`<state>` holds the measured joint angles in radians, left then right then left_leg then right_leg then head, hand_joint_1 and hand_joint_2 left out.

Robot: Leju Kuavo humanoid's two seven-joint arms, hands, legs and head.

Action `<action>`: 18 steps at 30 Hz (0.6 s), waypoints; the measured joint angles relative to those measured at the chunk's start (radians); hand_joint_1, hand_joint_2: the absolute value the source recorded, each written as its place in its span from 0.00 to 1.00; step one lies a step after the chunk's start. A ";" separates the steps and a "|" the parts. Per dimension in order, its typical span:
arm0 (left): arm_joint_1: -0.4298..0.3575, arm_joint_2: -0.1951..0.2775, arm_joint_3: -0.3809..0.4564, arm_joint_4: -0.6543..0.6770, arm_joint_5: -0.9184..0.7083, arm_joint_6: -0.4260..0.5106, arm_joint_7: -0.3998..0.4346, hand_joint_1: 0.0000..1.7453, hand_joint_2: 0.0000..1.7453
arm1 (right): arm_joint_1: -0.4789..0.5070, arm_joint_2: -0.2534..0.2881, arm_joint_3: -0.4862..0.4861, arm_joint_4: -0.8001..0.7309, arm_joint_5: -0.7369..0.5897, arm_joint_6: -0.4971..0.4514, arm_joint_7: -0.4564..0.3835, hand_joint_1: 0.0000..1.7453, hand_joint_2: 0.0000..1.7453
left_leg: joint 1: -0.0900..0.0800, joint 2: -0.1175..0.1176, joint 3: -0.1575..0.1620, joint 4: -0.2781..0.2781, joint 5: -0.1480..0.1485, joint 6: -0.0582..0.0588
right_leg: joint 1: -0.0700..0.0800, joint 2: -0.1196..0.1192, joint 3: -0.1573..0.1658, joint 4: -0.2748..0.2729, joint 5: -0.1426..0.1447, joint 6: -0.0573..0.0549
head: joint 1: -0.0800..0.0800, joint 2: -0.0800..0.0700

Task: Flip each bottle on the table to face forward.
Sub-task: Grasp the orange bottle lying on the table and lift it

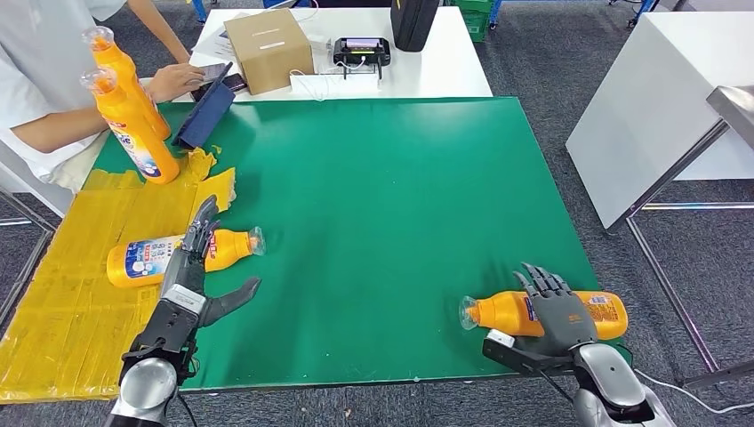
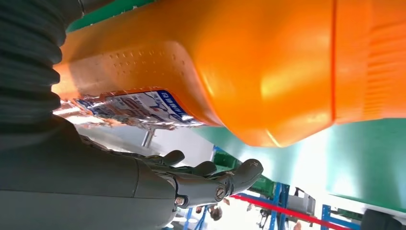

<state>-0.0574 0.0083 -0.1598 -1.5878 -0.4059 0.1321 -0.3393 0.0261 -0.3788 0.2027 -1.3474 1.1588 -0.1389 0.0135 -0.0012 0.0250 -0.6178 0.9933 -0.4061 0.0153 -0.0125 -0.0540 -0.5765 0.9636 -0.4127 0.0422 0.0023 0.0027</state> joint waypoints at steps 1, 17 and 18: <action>0.000 0.000 0.000 0.000 0.001 0.001 0.000 0.00 1.00 | -0.001 0.000 -0.003 0.001 0.004 0.000 0.003 0.00 1.00 | 0.000 0.000 0.000 0.000 0.000 0.000 | 0.000 0.000 0.000 0.000 0.000 0.000 | 0.000 0.000; 0.002 -0.002 0.000 0.000 0.013 0.004 0.003 0.00 1.00 | 0.015 -0.050 -0.052 0.007 0.007 0.050 0.021 0.00 1.00 | 0.000 0.000 0.000 0.000 0.000 0.000 | 0.000 0.000 0.000 0.000 0.000 0.000 | 0.000 0.000; 0.002 -0.002 0.000 0.001 0.015 0.004 0.003 0.00 1.00 | 0.019 -0.057 -0.057 0.007 0.002 0.057 0.021 0.00 1.00 | 0.000 0.000 0.000 0.000 0.000 0.000 | 0.000 0.000 0.000 0.000 0.000 0.000 | 0.000 0.000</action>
<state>-0.0558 0.0065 -0.1598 -1.5872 -0.3914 0.1358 -0.3365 0.0447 -0.4361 0.1456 -1.3407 1.1605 -0.0815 0.0346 -0.0013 0.0248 -0.6177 0.9933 -0.4062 0.0154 -0.0126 -0.0542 -0.5765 0.9636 -0.4128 0.0423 0.0022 0.0027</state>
